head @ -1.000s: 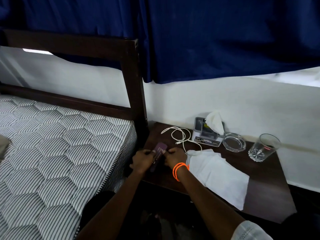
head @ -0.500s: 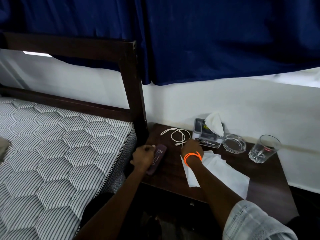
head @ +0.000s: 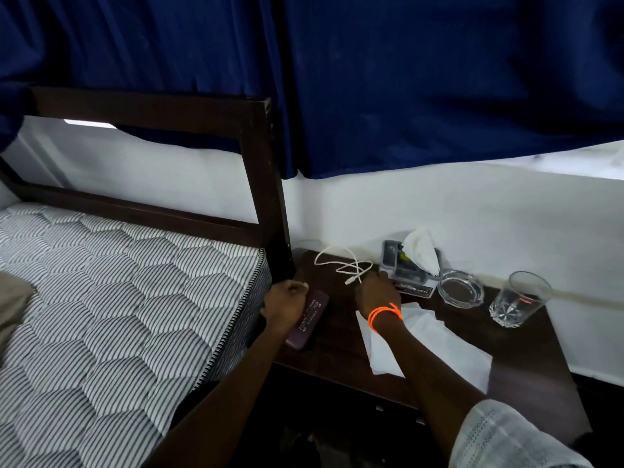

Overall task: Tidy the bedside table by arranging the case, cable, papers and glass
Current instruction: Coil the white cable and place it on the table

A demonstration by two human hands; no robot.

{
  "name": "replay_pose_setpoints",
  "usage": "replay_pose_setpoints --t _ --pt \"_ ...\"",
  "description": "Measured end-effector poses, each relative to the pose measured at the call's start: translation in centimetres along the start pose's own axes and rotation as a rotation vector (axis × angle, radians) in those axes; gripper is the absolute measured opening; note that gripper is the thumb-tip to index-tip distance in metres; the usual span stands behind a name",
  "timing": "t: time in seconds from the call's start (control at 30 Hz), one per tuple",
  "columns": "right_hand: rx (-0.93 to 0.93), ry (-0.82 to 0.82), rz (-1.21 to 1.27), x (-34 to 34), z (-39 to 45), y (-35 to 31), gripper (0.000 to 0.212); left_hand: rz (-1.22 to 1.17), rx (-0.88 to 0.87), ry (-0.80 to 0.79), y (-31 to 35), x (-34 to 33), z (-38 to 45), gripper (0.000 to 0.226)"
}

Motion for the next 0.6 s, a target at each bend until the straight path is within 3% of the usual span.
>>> replay_pose_setpoints --t 0.33,0.6 --pt "0.15 0.177 0.223 13.8 0.7 -4.7 0.014 -0.066 -0.248 0.071 10.6 4.4 -3.1 0.017" --pt "0.389 0.296 0.329 27.3 -0.7 -10.7 0.016 -0.121 -0.573 0.117 23.0 9.4 -8.6 0.011"
Point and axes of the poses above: each hand's wrist, its own z-axis towards the middle knuckle, its own x-axis out of the back of the hand, y = z × x, the point moved 9 cm from there along z, towards the middle knuckle, and after that the axes turned 9 degrees about z, right-handed, at the moved point
